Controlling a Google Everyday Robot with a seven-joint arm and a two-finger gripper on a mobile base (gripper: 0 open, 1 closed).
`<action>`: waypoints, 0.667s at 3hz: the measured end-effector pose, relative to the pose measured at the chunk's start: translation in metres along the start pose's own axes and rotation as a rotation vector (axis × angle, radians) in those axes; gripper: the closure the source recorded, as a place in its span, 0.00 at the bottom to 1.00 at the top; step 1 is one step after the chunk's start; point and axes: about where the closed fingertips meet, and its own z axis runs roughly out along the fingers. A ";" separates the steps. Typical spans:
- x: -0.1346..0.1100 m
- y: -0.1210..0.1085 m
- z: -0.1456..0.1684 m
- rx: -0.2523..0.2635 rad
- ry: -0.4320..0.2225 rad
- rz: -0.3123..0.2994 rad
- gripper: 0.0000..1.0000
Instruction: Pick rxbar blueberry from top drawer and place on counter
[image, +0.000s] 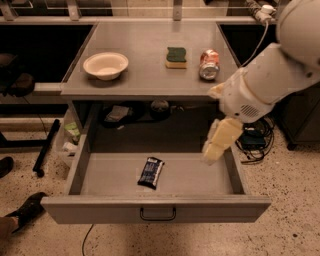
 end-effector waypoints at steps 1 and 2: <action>-0.026 0.002 0.060 -0.019 -0.097 0.016 0.00; -0.026 0.002 0.060 -0.019 -0.097 0.016 0.00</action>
Offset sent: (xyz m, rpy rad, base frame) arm 0.0085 0.0414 -0.0367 0.0828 0.0216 0.0149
